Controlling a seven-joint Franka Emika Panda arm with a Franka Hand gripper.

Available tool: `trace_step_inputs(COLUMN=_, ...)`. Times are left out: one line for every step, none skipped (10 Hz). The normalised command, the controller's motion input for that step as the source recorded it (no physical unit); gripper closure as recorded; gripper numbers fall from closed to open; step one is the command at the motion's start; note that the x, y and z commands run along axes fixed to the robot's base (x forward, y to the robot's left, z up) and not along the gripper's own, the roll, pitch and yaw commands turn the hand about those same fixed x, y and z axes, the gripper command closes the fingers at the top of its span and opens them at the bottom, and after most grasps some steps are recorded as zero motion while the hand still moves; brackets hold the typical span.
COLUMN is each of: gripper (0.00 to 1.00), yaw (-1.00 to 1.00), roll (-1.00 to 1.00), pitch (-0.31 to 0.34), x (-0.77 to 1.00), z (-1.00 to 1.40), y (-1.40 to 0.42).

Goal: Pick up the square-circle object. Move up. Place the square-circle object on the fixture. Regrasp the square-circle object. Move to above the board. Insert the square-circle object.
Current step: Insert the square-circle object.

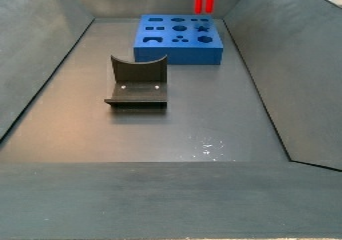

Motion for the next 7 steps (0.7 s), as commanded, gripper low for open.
trace_step_inputs(gripper=1.00, yaw=0.06, roll=0.00, pitch=-0.084, x=0.19, z=-0.21, y=0.00)
trace_step_inputs(gripper=1.00, yaw=0.05, roll=0.00, pitch=-0.081, x=0.19, z=-0.21, y=0.00)
trace_step_inputs(gripper=1.00, yaw=0.14, roll=0.00, pitch=-0.123, x=0.18, z=-0.23, y=0.00)
trace_step_inputs(gripper=1.00, yaw=0.00, roll=0.00, pitch=0.003, x=0.03, z=-0.01, y=0.02)
trace_step_inputs(gripper=1.00, yaw=-0.07, roll=0.06, pitch=0.000, x=0.02, z=-0.11, y=0.00)
trace_step_inputs(gripper=1.00, yaw=-0.44, roll=0.10, pitch=0.001, x=0.00, z=-0.11, y=0.02)
trace_step_inputs(gripper=1.00, yaw=-0.41, roll=0.11, pitch=0.031, x=0.00, z=-0.09, y=0.00)
